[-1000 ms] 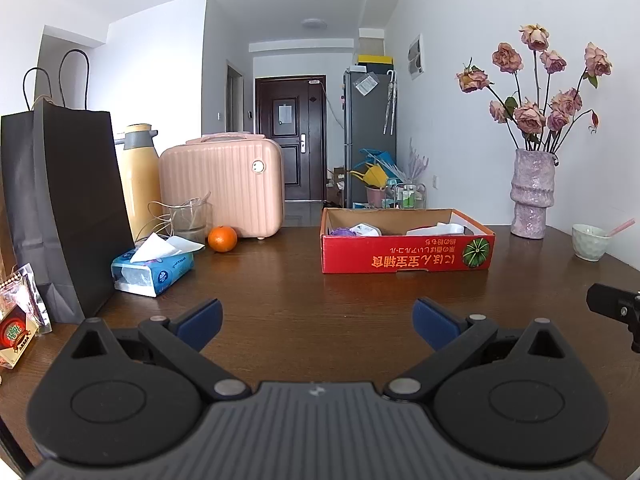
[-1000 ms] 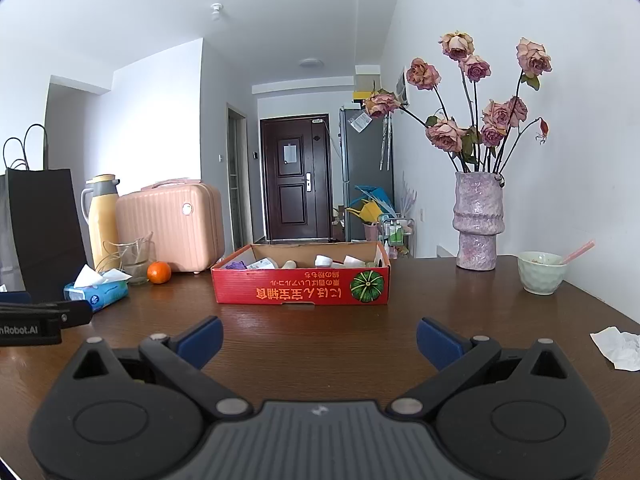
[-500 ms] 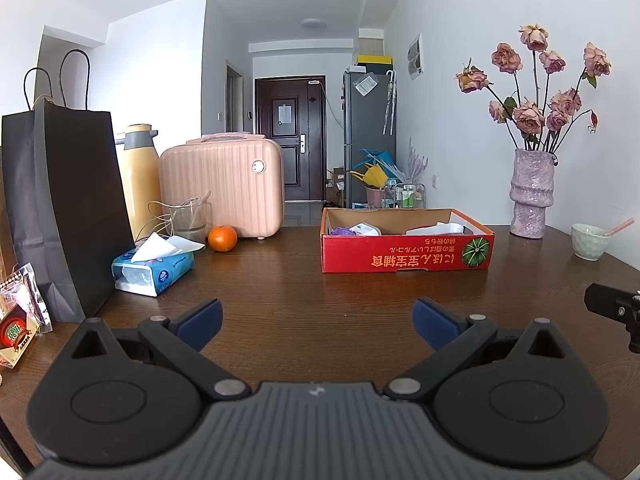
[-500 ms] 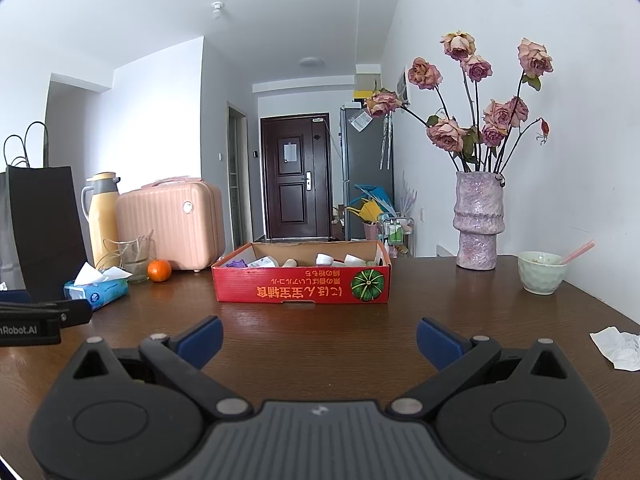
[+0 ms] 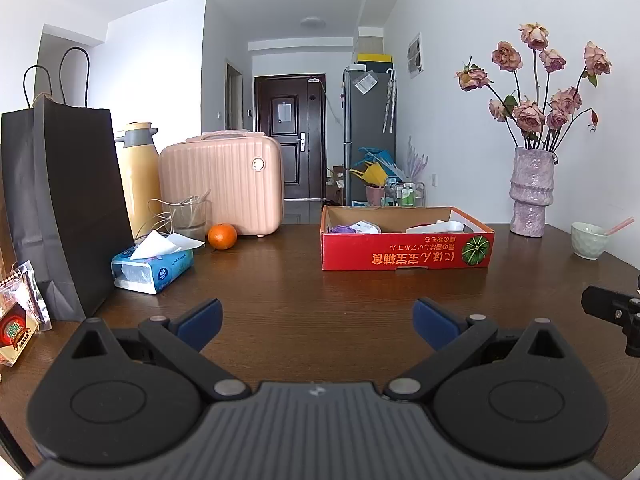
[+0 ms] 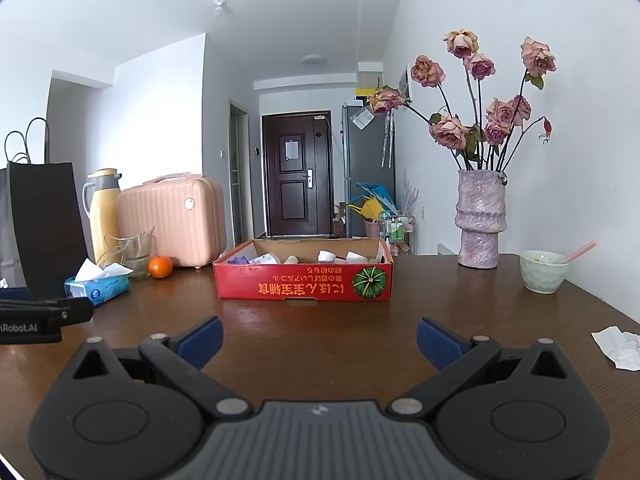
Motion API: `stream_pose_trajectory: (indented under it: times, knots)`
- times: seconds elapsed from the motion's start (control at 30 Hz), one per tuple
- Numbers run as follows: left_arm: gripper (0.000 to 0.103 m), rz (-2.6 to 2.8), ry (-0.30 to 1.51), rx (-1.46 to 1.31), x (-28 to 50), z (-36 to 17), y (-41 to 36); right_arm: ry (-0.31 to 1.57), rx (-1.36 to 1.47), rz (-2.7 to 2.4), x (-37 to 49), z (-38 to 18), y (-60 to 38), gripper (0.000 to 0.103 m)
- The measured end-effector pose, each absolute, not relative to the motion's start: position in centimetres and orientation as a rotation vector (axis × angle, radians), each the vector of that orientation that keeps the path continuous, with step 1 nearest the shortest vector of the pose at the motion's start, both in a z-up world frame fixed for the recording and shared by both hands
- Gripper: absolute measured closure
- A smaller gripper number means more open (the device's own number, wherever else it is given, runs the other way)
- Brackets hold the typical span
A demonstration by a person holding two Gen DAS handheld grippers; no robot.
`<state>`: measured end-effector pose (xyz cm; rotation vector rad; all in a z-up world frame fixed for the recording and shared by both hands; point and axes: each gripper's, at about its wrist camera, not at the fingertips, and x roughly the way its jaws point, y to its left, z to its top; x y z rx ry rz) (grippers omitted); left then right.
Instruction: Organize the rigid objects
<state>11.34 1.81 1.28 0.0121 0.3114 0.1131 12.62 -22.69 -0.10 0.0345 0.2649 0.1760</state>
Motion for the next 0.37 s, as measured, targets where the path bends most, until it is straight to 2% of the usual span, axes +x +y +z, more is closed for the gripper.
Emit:
stream_pose_trajectory:
  times: [0.37]
  knots:
    - [0.0, 0.114, 0.314, 0.01, 11.53, 1.25, 1.97, 0.269, 0.032, 0.178, 12.62, -0.29, -22.69, 0.0]
